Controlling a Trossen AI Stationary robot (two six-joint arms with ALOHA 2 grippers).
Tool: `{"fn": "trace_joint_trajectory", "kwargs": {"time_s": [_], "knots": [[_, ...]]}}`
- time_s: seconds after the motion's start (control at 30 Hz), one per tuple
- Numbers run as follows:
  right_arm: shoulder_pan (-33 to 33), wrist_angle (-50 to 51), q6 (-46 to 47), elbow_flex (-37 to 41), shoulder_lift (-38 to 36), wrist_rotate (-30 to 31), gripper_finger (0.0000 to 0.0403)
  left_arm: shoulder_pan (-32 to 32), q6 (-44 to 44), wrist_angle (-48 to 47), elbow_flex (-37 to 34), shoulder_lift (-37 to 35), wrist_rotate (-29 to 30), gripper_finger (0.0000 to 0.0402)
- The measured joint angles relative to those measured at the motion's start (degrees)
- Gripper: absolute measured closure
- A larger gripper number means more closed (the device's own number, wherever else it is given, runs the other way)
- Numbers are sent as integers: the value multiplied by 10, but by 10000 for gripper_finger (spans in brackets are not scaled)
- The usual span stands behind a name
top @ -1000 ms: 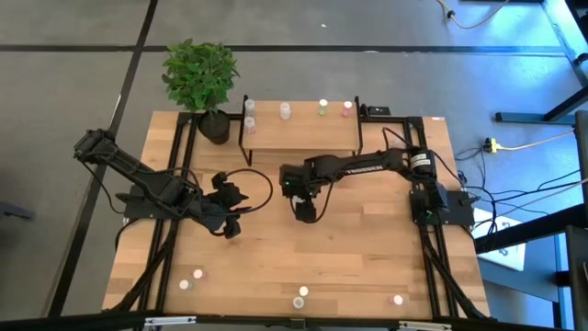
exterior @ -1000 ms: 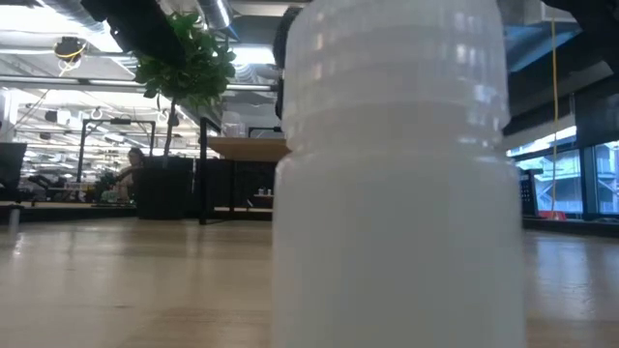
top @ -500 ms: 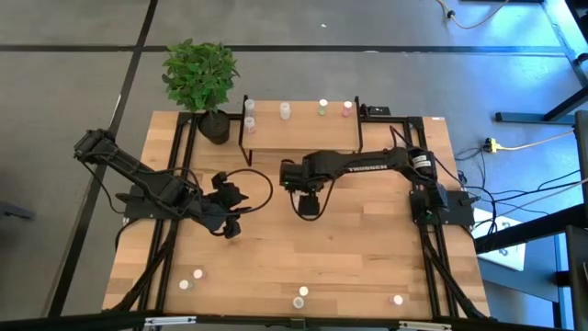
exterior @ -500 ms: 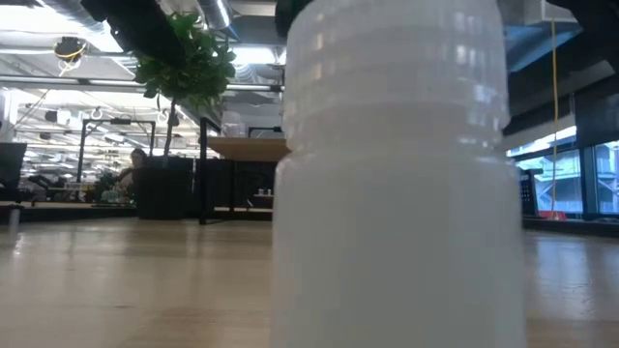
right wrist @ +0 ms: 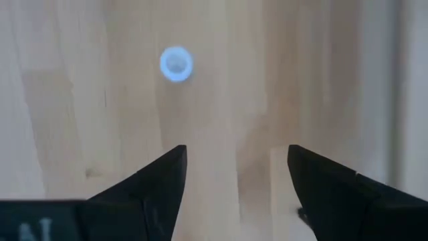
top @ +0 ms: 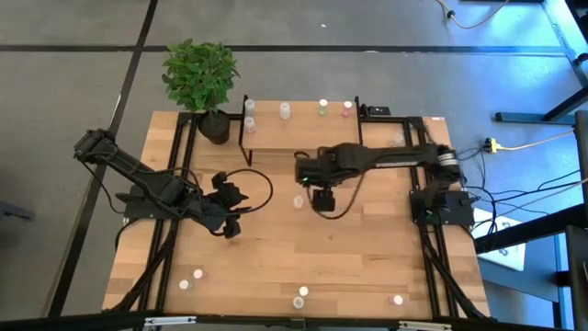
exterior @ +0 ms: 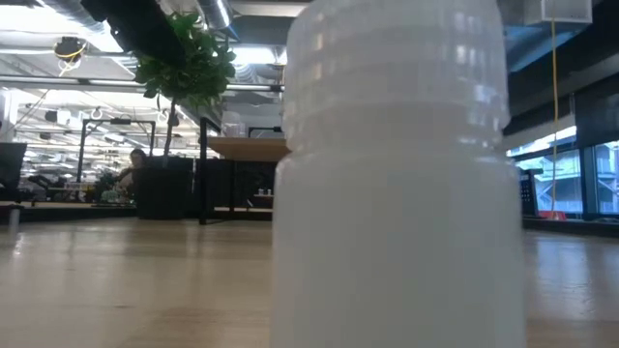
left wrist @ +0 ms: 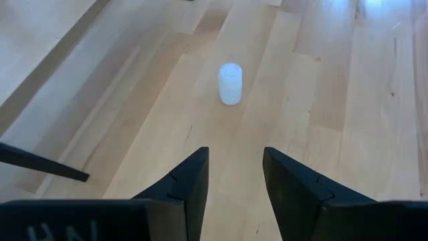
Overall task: Pick and place medicine bottles onto shelf by color
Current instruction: Put the top white pill bottle on the shelf aligned with the other white pill bottle
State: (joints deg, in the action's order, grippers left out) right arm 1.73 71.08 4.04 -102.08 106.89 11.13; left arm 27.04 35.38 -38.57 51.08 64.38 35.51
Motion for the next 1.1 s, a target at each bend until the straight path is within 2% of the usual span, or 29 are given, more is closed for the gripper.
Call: {"fn": "trace_joint_trajectory", "kwargs": {"time_s": [0.13, 0.3, 0.5, 0.67, 0.8, 1.1], "knots": [[-2, -79, 5, 82, -94, 13, 142, 0, -3, 23, 0, 2, 3, 266], [4, -207, 33, 215, -218, 13, 142, -1, -59, 65, 0, 13, -1, 266], [20, -324, 33, 331, -310, 13, 142, -36, -132, 140, 1, 41, -29, 266], [31, -363, 15, 373, -336, 12, 142, -70, -193, 202, 1, 78, -58, 266], [35, -366, 15, 375, -336, 11, 142, -99, -195, 233, 1, 112, -81, 266], [35, -366, 15, 376, -335, 4, 142, -142, -212, 294, 0, 202, -90, 266]]}}
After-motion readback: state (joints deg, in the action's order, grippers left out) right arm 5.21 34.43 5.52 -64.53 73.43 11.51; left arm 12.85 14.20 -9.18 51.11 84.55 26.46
